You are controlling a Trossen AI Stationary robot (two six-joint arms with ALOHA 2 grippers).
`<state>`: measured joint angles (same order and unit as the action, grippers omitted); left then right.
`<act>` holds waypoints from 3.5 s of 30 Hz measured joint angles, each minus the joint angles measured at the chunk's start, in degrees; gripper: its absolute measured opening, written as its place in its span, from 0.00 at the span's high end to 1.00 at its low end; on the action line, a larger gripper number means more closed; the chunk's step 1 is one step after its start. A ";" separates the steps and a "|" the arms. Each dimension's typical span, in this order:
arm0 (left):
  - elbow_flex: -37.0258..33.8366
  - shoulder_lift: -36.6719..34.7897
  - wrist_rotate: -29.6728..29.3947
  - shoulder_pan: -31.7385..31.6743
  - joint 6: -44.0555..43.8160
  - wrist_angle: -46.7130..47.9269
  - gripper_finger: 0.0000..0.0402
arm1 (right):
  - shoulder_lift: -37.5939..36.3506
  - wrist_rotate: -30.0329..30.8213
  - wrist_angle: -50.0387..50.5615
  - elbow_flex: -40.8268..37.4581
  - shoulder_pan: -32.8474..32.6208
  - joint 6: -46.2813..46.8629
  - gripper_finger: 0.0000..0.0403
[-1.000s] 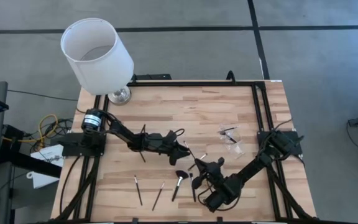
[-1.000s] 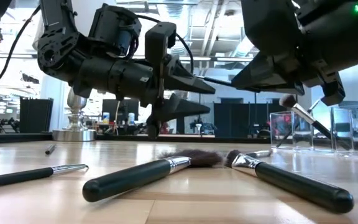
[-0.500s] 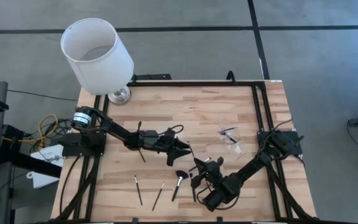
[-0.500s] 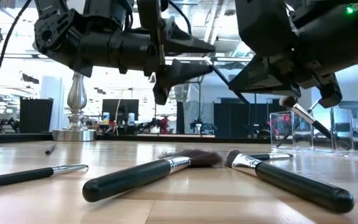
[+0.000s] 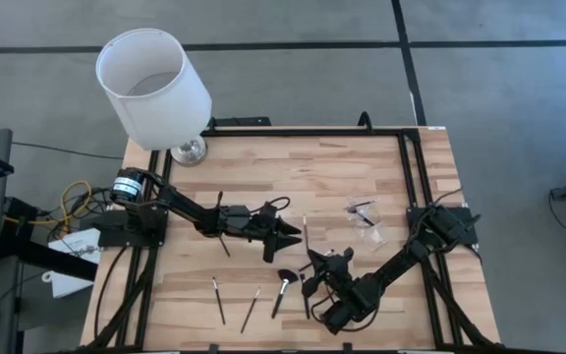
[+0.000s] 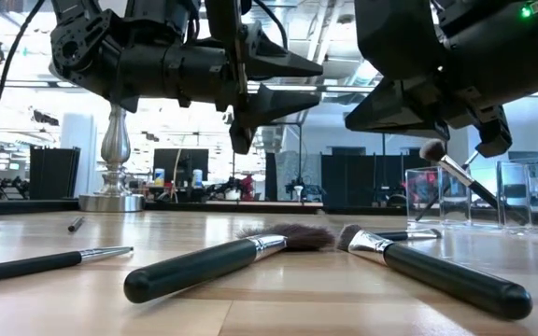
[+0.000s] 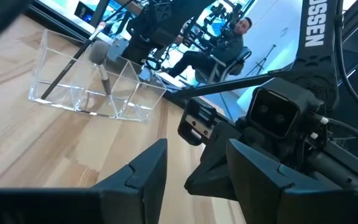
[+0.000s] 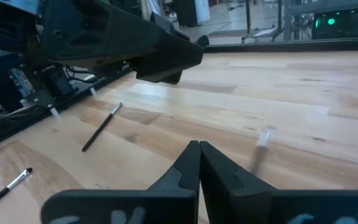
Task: Put items in baskets/containers
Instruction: Put the blush brush into the transparent organizer
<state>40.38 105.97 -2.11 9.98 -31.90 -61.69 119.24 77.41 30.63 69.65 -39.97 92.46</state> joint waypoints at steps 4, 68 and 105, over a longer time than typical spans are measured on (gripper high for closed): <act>0.00 0.00 0.00 -0.20 0.00 0.35 0.60 | 0.00 -0.07 0.26 0.00 0.00 -0.54 1.00; -28.04 -48.87 7.09 -8.15 13.64 21.42 0.60 | -35.44 -42.48 28.97 -3.33 9.61 -64.29 0.67; -28.02 -48.89 0.37 -8.22 11.93 21.32 0.60 | -14.50 -63.02 -70.40 -43.31 15.69 -73.14 0.70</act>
<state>12.36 57.08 -1.74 1.76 -19.97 -40.38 104.74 14.39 -39.77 26.33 -24.28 19.32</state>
